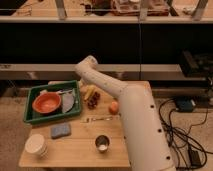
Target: Place banana in red bowl
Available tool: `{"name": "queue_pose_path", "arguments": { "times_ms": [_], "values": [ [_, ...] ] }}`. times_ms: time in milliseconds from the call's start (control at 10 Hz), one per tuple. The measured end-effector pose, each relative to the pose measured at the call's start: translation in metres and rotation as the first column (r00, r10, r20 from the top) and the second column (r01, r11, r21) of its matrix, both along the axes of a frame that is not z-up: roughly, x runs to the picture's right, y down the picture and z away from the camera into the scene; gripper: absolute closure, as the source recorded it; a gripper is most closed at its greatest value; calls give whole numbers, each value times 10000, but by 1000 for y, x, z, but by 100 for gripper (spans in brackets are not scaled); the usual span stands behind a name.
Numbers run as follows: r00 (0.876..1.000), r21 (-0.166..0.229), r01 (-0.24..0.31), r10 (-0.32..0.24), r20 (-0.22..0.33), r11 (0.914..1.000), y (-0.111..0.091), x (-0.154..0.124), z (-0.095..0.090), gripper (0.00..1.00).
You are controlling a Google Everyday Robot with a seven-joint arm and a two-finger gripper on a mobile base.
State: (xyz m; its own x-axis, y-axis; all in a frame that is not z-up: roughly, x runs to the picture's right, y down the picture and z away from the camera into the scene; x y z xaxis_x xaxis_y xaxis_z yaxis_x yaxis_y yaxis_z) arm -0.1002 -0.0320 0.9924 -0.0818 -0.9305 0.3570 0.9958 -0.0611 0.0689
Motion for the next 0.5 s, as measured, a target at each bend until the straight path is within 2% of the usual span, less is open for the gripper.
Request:
{"name": "queue_pose_path", "arguments": {
  "times_ms": [200, 300, 500],
  "values": [
    [9999, -208, 93, -95, -136, 9997, 6, -4, 13, 22],
    [9999, -327, 70, -75, -152, 9994, 8, -4, 16, 27],
    [9999, -632, 52, -62, -155, 9980, 14, -7, 22, 48]
  ]
}}
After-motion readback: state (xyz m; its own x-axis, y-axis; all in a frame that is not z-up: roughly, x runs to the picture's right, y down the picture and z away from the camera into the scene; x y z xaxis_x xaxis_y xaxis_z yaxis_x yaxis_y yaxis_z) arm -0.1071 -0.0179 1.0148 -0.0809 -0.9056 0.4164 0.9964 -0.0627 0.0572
